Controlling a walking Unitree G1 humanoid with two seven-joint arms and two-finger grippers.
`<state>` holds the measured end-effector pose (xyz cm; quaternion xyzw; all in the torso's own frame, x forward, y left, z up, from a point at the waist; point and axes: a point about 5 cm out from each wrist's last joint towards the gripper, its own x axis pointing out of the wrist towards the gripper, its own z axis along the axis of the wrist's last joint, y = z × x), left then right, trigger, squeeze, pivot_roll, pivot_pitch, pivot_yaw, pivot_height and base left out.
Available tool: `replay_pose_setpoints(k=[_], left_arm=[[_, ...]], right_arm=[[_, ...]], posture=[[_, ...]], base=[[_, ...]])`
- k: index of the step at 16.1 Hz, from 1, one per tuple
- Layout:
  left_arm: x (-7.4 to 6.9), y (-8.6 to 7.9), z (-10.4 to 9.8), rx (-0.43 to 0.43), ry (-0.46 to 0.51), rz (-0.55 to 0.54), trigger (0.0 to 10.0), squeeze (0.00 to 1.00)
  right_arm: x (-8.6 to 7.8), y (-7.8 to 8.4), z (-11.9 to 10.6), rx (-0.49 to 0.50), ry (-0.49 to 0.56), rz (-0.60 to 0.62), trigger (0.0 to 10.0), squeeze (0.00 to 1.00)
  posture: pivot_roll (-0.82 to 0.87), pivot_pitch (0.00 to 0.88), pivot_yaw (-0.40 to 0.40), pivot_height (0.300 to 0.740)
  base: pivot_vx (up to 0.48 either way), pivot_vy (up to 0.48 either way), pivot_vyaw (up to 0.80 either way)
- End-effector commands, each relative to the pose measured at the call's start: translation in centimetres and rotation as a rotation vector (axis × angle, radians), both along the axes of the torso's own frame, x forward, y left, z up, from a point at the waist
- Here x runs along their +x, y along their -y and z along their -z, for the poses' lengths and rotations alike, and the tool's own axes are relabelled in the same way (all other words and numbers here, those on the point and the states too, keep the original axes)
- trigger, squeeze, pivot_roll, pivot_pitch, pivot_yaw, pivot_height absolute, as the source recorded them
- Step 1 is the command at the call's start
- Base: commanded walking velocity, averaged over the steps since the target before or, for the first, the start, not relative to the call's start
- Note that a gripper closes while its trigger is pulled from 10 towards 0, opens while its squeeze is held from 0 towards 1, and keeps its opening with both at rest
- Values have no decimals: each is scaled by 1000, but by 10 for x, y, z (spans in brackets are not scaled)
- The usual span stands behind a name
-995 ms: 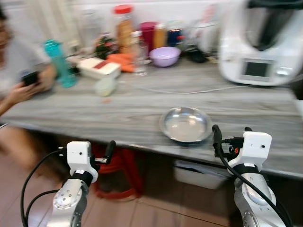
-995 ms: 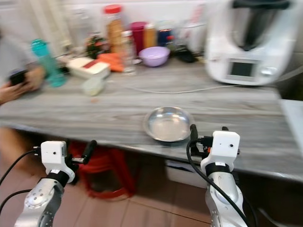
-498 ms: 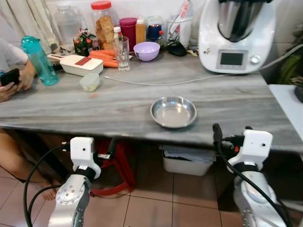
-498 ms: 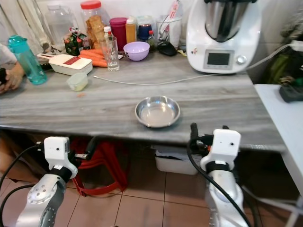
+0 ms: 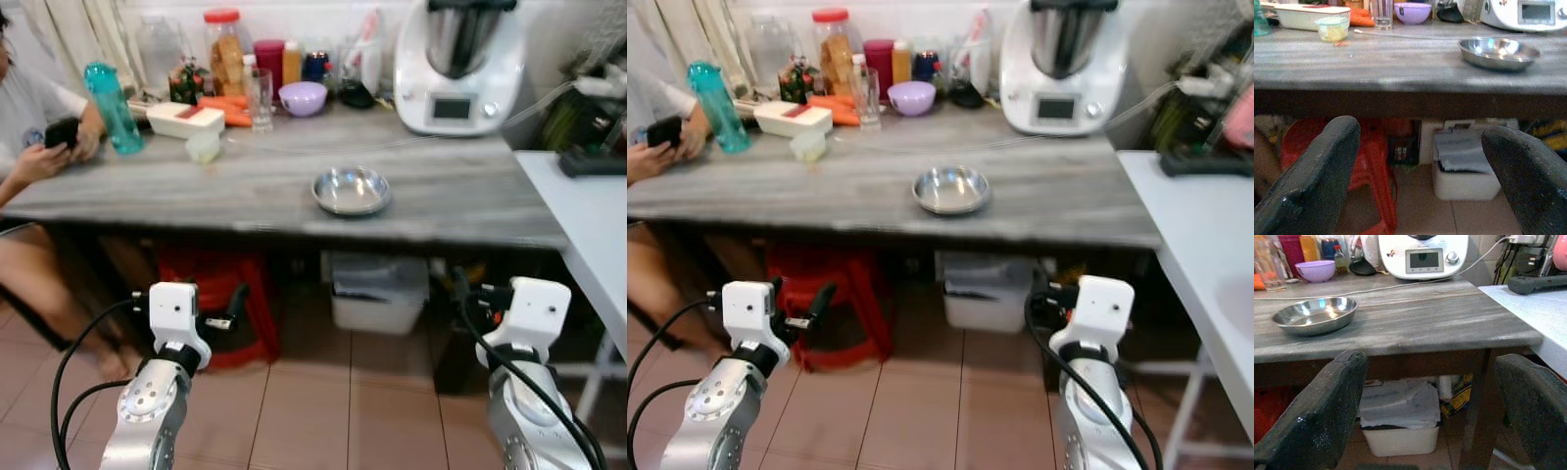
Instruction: Setting the table
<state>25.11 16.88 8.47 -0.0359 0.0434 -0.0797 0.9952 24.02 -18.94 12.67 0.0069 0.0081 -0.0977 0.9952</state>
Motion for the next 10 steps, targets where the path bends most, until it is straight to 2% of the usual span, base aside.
replay_pose_setpoints(k=[1,3,5,7,10], left_arm=[[-1,-1,1,15,-9,0,10000,0],[0,-1,1,18,-11,7,10000,0],[0,-1,0,22,-6,13,10000,0],[0,-1,-7,-20,33,50,10000,0],[3,3,-13,-27,57,69,10000,0]], right_arm=[[1,4,0,-7,-19,28,10000,0],[2,2,2,2,-26,25,10000,0],[2,0,3,-61,-24,9,10000,0],[3,-8,1,-47,1,-55,10000,0],[3,-9,4,-37,-28,-58,10000,0]], posture=[[-58,0,90,740],[-57,0,91,740],[-55,0,93,740],[-55,0,94,740],[-52,0,96,740]], base=[[-405,0,0],[-405,0,0],[-405,0,0],[0,0,0],[0,0,0]])
